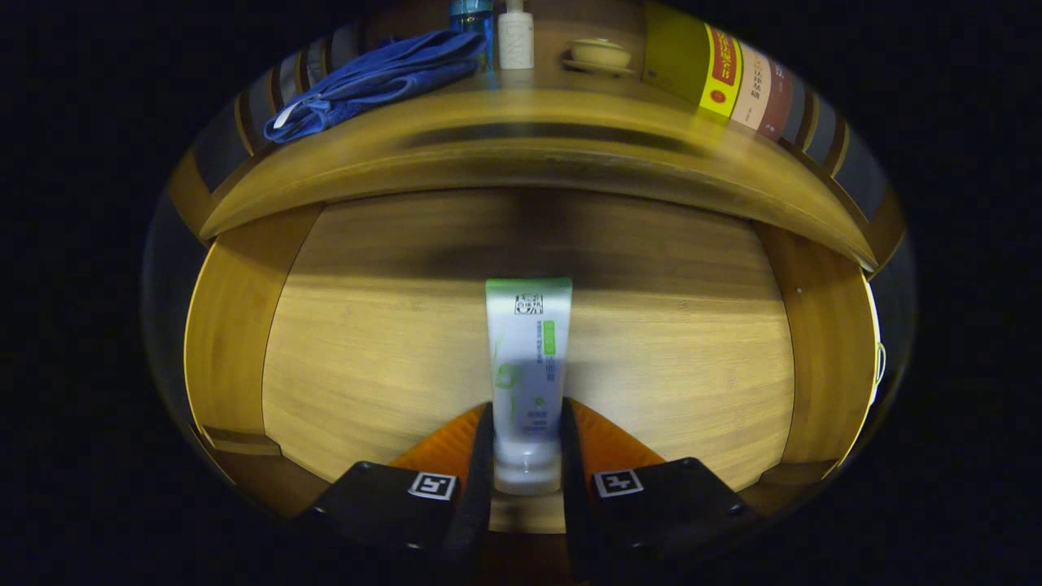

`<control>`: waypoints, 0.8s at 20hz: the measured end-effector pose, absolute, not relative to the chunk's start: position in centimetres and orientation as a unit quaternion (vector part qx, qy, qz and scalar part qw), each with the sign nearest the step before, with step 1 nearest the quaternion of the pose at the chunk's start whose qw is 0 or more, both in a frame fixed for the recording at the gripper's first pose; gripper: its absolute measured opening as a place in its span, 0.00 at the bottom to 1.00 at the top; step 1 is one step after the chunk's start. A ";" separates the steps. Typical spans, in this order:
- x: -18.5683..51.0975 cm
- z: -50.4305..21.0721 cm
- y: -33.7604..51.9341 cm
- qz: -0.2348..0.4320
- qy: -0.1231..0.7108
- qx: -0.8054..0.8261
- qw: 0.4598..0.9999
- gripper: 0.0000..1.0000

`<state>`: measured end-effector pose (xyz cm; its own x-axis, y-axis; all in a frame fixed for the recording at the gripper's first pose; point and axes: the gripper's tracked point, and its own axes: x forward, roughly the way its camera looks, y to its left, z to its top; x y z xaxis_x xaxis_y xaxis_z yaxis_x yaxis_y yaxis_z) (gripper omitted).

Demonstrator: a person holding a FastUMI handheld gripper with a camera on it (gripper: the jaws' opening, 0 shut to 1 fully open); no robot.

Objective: Pull open the drawer, take out the items inside it, and place them on the countertop above the cabinet.

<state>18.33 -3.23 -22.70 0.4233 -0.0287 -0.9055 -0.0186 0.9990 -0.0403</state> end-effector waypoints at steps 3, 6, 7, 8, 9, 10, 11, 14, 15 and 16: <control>18.4 -21.4 -3.0 -0.010 0.517 -0.012 0.856 0.44; 17.5 -20.0 -2.6 -0.001 0.498 -0.010 0.867 0.44; 17.3 -19.2 -2.5 0.007 0.488 -0.004 0.873 0.44; 16.9 -18.3 -2.4 0.015 0.477 0.005 0.879 0.44; 16.7 -17.2 -2.3 0.020 0.465 0.013 0.885 0.44; 16.7 -16.8 -2.5 0.025 0.454 0.016 0.891 0.44; 16.2 -16.1 -2.9 0.027 0.443 0.017 0.896 0.44; 15.5 -13.5 -2.4 0.035 0.415 0.015 0.909 0.44; 15.5 -12.6 -2.4 0.038 0.403 0.016 0.914 0.44; 15.4 -11.4 -2.4 0.040 0.390 0.015 0.920 0.44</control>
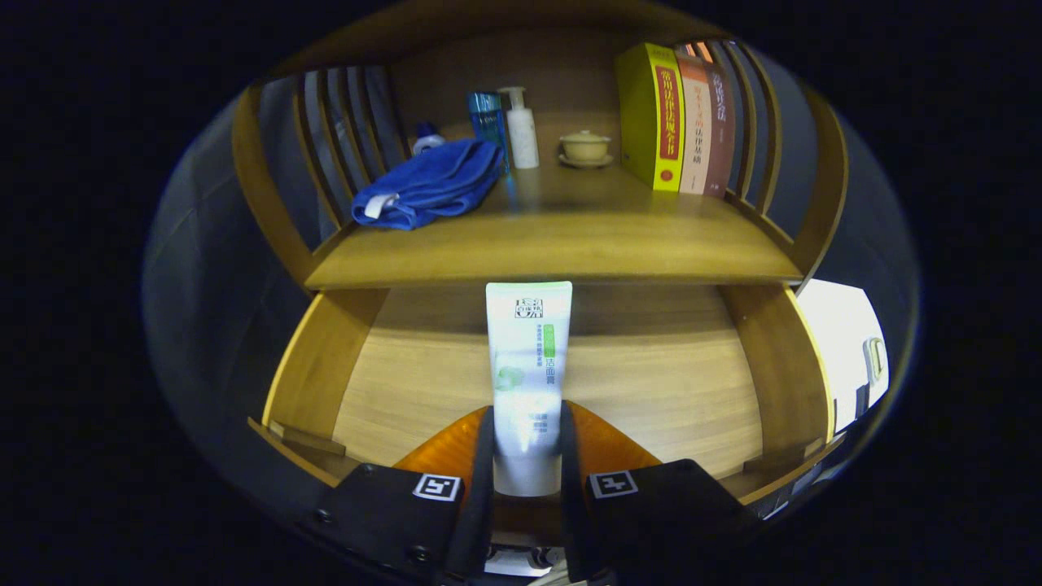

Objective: Pull open the drawer, take out the items inside it, and place them on the countertop above the cabinet.

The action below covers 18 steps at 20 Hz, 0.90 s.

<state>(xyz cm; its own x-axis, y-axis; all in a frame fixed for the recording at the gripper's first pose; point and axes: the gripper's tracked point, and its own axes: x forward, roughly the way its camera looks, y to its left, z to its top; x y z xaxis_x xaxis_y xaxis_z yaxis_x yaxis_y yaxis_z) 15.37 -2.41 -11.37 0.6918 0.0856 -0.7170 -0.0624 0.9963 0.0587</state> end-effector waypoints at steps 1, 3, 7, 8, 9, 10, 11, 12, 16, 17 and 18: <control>15.6 -10.0 -2.4 0.042 0.378 0.015 0.925 0.44; 16.7 -6.9 -2.4 0.042 0.353 0.020 0.934 0.43; 22.0 -2.1 -1.7 0.037 0.323 0.037 0.945 0.43; 23.6 -1.6 -1.7 0.034 0.319 0.036 0.947 0.43; 25.1 -1.4 -1.6 0.030 0.318 0.035 0.947 0.43; 26.6 -1.5 -1.6 0.024 0.321 0.034 0.946 0.43; 28.0 -1.7 -1.4 0.019 0.322 0.037 0.946 0.43; 29.3 -2.0 -1.2 0.015 0.326 0.042 0.944 0.43; 32.6 -5.2 -1.2 -0.002 0.366 0.048 0.930 0.44; 33.1 -6.1 -1.5 -0.008 0.377 0.046 0.925 0.44; 33.4 -7.1 -1.8 -0.017 0.389 0.043 0.920 0.44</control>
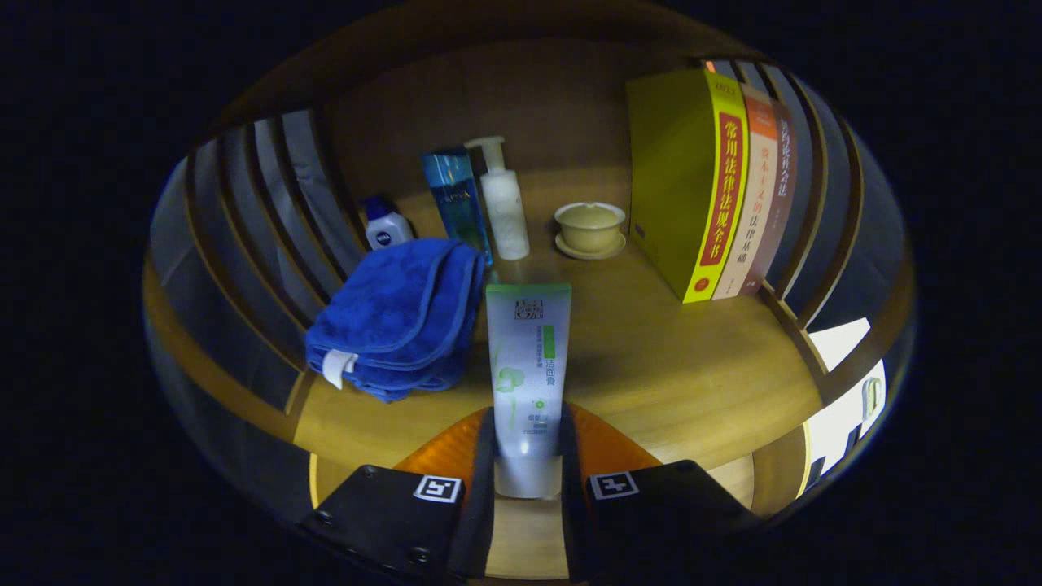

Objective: Pull open the drawer, take out the items inside it, and place them on the countertop above the cabinet.

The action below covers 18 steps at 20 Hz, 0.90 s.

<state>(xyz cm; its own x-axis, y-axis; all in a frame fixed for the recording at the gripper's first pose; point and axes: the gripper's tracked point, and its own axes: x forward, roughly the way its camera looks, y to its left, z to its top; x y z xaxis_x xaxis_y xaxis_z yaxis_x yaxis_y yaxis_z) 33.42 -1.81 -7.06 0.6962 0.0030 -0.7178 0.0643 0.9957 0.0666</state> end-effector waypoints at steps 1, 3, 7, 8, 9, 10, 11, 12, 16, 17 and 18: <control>33.7 -7.7 -2.1 -0.026 0.400 0.040 0.915 0.43; 34.3 -8.6 -2.5 -0.031 0.410 0.032 0.911 0.44; 34.7 -9.0 -2.3 -0.032 0.409 0.026 0.912 0.49; 35.1 -8.8 -2.4 -0.034 0.400 0.027 0.916 0.50; 35.1 -9.1 -2.4 -0.036 0.400 0.024 0.915 0.50; 35.3 -9.0 -2.4 -0.035 0.396 0.022 0.917 0.52; 35.2 -9.1 -2.4 -0.035 0.397 0.020 0.917 0.55; 35.1 -8.9 -2.3 -0.033 0.395 0.021 0.918 0.57; 34.9 -8.8 -2.0 -0.029 0.395 0.026 0.918 0.80; 34.9 -8.8 -2.0 -0.030 0.396 0.025 0.918 0.85; 34.9 -8.8 -2.0 -0.031 0.396 0.026 0.917 0.97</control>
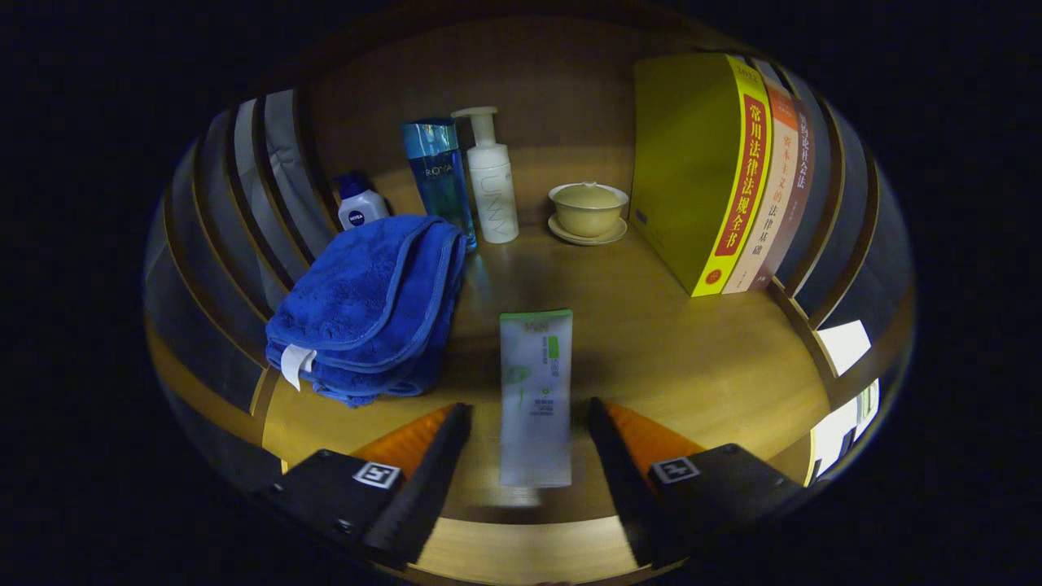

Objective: Pull open the drawer, take out the items inside it, and place them on the countertop above the cabinet.

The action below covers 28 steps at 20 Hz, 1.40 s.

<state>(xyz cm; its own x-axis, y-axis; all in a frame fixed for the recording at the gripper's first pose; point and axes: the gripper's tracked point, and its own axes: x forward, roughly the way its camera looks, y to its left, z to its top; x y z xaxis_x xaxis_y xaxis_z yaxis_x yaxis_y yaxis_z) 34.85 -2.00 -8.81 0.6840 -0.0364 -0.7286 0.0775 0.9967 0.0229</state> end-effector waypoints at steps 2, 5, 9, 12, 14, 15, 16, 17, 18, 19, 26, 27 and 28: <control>34.4 -8.5 -2.1 -0.032 0.396 0.030 0.917 1.00; 33.6 -7.2 -2.0 -0.026 0.379 0.030 0.924 0.99; 31.6 -3.9 -1.5 -0.010 0.350 0.026 0.936 0.99; 29.8 -0.7 -1.0 0.002 0.313 0.011 0.950 0.99; 28.4 2.0 -0.1 0.015 0.279 0.007 0.960 0.99; 27.5 3.4 0.4 0.026 0.263 0.007 0.964 0.99; 26.5 4.5 0.8 0.034 0.242 0.007 0.970 0.99; 25.4 5.5 0.9 0.040 0.218 0.005 0.975 0.99; 24.3 6.2 1.1 0.046 0.199 0.000 0.979 0.98; 23.0 6.5 1.2 0.051 0.184 -0.003 0.982 0.98; 13.8 6.0 0.2 0.048 0.060 -0.006 0.997 0.98; 12.7 5.2 0.1 0.047 0.049 -0.007 0.998 0.98; 11.6 4.1 -0.1 0.044 0.042 -0.010 0.998 0.98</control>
